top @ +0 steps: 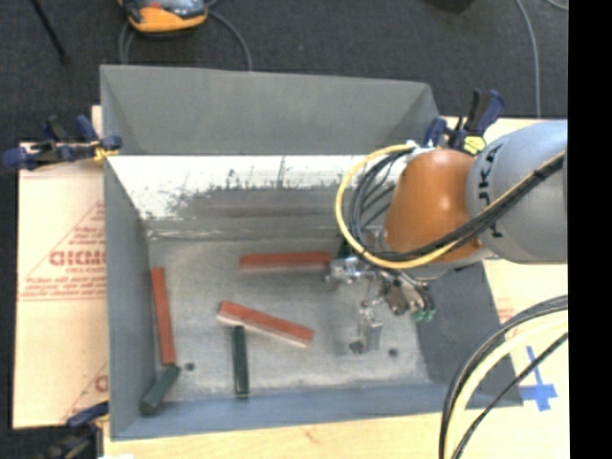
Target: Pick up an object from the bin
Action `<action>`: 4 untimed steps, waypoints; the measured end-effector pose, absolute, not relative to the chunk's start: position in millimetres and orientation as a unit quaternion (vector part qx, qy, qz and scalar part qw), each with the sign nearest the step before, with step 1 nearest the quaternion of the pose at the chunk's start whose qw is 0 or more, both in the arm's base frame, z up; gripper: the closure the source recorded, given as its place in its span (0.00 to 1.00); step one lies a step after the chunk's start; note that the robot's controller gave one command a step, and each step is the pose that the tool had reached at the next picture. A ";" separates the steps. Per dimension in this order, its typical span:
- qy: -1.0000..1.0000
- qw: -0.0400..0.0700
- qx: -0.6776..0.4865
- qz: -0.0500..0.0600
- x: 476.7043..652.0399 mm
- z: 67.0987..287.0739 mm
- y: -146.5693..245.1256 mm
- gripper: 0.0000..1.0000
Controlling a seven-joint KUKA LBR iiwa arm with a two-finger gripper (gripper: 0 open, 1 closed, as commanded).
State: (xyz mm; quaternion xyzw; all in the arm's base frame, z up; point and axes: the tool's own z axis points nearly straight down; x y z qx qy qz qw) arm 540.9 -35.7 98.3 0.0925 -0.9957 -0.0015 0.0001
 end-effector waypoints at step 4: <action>-0.995 -0.001 0.102 0.000 496.4 70.3 37.6 0.00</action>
Offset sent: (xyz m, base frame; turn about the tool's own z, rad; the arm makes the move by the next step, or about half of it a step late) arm -0.0453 0.0741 -0.0283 -0.0133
